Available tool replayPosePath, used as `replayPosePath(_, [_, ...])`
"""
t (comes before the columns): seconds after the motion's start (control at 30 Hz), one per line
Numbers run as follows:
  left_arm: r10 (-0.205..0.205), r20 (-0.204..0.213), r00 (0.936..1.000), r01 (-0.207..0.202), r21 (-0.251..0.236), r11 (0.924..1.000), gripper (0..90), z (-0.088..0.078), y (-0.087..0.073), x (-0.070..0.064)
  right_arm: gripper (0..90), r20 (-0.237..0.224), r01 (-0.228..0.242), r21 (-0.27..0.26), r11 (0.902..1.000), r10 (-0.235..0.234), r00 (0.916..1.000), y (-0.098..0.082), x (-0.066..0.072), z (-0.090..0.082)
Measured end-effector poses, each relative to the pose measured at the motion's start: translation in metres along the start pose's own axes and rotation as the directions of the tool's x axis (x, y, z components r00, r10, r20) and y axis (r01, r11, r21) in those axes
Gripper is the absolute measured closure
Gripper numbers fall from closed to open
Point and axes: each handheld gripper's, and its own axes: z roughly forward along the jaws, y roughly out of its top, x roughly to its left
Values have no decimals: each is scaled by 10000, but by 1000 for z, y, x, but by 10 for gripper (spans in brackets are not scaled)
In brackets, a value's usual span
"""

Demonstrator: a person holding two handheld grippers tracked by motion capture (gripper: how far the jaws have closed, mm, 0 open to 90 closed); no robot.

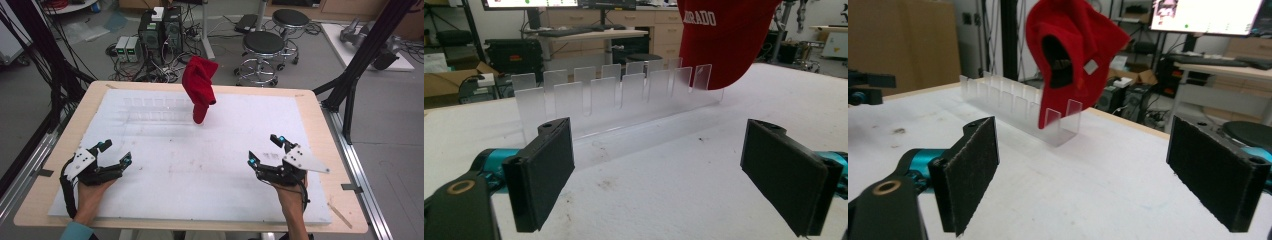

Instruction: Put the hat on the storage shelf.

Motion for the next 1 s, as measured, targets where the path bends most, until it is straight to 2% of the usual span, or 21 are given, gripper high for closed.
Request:
replayPosePath(0.07, [65, 11, 10000, -65, -58, 10000, 142, 0, 0, -1, 124, 154, -38, -166, 9999, 40, 9999, -11, -1, -5])
replayPosePath(0.27, [349, -26, 9994, -349, -282, 9990, 142, -3, -1, -4, 121, 441, 104, -31, 9999, -103, 9990, -36, -1, -10])
replayPosePath(0.33, [387, -58, 9992, -389, -386, 9985, 142, -4, -1, -4, 119, 495, -5, -72, 10000, 9, 9988, -44, -2, -11])
replayPosePath(0.4, [327, -106, 9994, -331, -403, 9986, 142, -4, -1, -4, 113, 623, -184, 342, 9992, 162, 9979, -49, -4, -8])
replayPosePath(0.57, [320, -93, 9994, -323, -409, 9986, 142, -4, -2, -3, 112, 766, -667, 335, 9972, 640, 9950, -67, -6, -7])
replayPosePath(0.6, [319, -89, 9995, -323, -405, 9987, 143, -4, -2, -3, 113, 820, -637, 381, 9972, 604, 9948, -70, -6, -6])
replayPosePath(1.0, [333, -147, 9993, -340, -489, 9982, 142, -5, -2, -4, 112, 943, -559, 40, 9984, 553, 9940, -72, -4, -9])
